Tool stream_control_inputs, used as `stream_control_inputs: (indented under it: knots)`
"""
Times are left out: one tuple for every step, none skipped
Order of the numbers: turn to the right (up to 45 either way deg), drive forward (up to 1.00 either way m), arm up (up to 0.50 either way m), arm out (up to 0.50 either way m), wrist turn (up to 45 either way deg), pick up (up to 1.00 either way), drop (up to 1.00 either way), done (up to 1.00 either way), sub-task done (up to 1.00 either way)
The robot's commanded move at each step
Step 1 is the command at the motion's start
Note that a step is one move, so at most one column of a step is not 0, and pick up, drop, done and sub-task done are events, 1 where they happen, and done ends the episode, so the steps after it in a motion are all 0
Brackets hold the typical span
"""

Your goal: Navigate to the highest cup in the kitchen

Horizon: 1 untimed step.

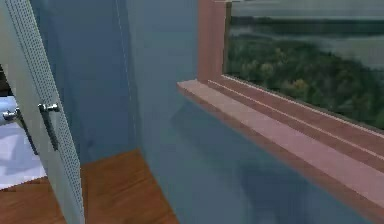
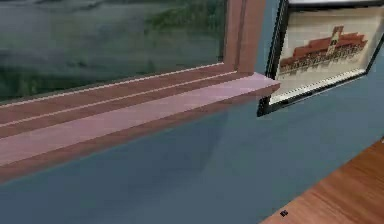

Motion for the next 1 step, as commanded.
stream_control_inputs:
  knots:
    - [-45.0, 0.00, 0.00, 0.00, 0.0, 0.00, 0.00, 0.00, 0.00]
